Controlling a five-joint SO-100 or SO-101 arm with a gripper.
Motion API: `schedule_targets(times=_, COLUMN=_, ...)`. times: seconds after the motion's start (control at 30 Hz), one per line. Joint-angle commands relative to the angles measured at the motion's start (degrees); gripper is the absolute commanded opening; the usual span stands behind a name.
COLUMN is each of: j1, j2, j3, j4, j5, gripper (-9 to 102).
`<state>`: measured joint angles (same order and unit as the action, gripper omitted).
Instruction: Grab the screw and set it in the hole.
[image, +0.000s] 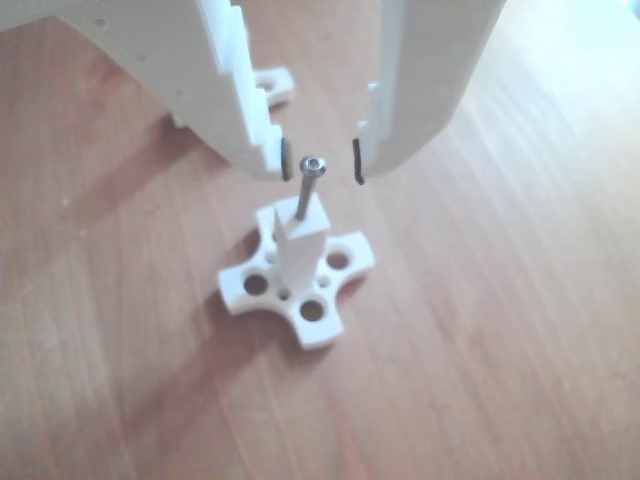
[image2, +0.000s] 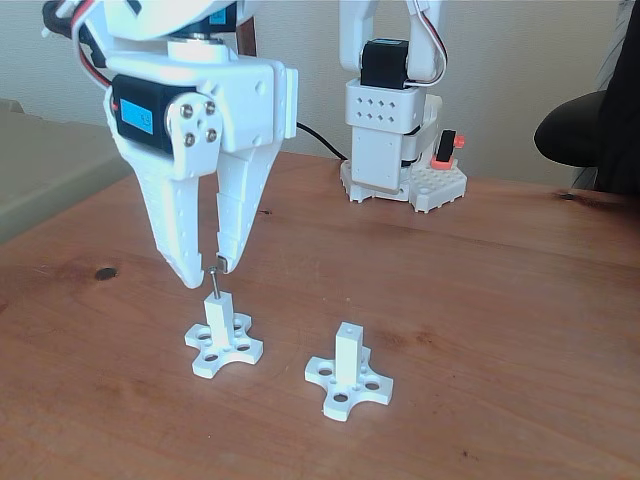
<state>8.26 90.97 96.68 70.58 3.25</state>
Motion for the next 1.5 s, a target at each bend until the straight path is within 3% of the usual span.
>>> schedule_targets(times=0.0, j1=-0.26, j2=0.88, j3=-3.08, j4=-0.79, j5=-0.88, gripper=7)
schedule_targets(times=1.47, j1=-0.7, j2=-0.62, j3=-2.64, j4=-1.32, j5=-1.41, gripper=4)
